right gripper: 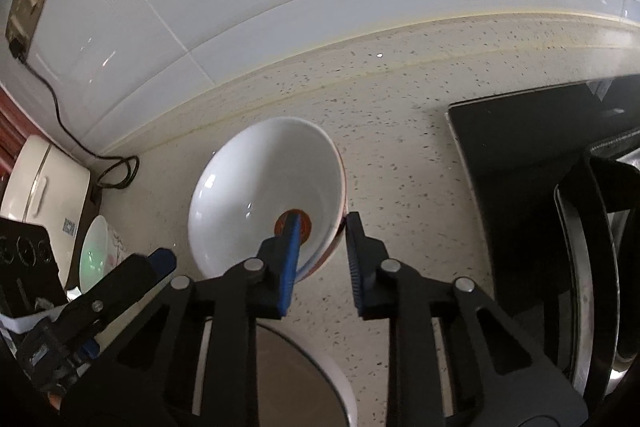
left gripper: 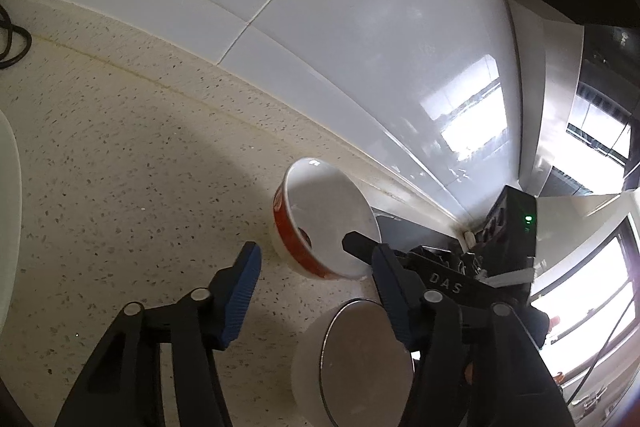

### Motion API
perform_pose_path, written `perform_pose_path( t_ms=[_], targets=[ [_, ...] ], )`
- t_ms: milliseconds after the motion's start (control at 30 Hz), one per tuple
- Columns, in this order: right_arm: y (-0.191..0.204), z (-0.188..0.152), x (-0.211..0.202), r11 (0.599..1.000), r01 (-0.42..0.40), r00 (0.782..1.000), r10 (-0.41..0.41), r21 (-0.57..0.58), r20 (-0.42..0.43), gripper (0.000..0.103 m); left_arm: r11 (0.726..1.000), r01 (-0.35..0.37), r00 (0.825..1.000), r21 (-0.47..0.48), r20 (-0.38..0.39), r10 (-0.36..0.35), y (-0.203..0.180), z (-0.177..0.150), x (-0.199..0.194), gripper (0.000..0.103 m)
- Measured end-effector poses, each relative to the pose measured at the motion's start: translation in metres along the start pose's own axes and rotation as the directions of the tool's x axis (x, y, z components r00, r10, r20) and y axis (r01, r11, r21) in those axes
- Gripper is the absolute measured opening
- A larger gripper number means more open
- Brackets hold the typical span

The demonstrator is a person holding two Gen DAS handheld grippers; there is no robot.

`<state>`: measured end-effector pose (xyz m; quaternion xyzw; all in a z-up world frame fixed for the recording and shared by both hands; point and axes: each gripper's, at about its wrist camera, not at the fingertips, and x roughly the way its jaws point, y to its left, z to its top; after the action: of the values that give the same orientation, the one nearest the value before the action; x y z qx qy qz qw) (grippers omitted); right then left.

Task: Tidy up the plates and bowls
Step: 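Reach both grippers to the red-patterned bowl and grasp its rim, then lift the red-patterned bowl with both grippers and carry it over the white bowl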

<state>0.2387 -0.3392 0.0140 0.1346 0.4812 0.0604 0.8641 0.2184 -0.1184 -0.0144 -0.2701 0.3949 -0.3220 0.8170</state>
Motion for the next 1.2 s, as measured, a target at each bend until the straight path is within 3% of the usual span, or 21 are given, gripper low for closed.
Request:
perform_pose_path(
  t_ms=[167, 500, 800, 967, 1200],
  targets=[
    [0.013, -0.003, -0.001, 0.998, 0.005, 1.0, -0.005, -0.064, 0.006, 0.019, 0.999, -0.012, 1.0, -0.035, -0.022, 0.011, 0.01, -0.001, 0.003, 0.03],
    [0.023, -0.005, -0.001, 0.994, 0.006, 1.0, -0.005, -0.113, 0.01, 0.018, 0.994, -0.052, 0.998, -0.093, -0.043, 0.048, 0.029, -0.004, 0.008, 0.029],
    [0.034, -0.009, -0.002, 0.987, 0.017, 1.0, -0.013, -0.161, 0.027, 0.018, 0.983, -0.183, 0.983, 0.011, -0.014, 0.183, 0.011, -0.003, 0.006, 0.022],
    [0.039, -0.011, -0.003, 0.986, -0.004, 1.0, 0.009, -0.167, 0.029, 0.018, 0.962, -0.265, 0.964, 0.061, 0.008, 0.265, 0.007, -0.002, 0.002, 0.018],
    [0.05, -0.011, -0.018, 0.983, -0.048, 0.995, 0.063, -0.175, 0.083, 0.018, 0.967, -0.248, 0.968, 0.06, 0.055, 0.245, 0.011, 0.004, -0.019, 0.017]
  ],
)
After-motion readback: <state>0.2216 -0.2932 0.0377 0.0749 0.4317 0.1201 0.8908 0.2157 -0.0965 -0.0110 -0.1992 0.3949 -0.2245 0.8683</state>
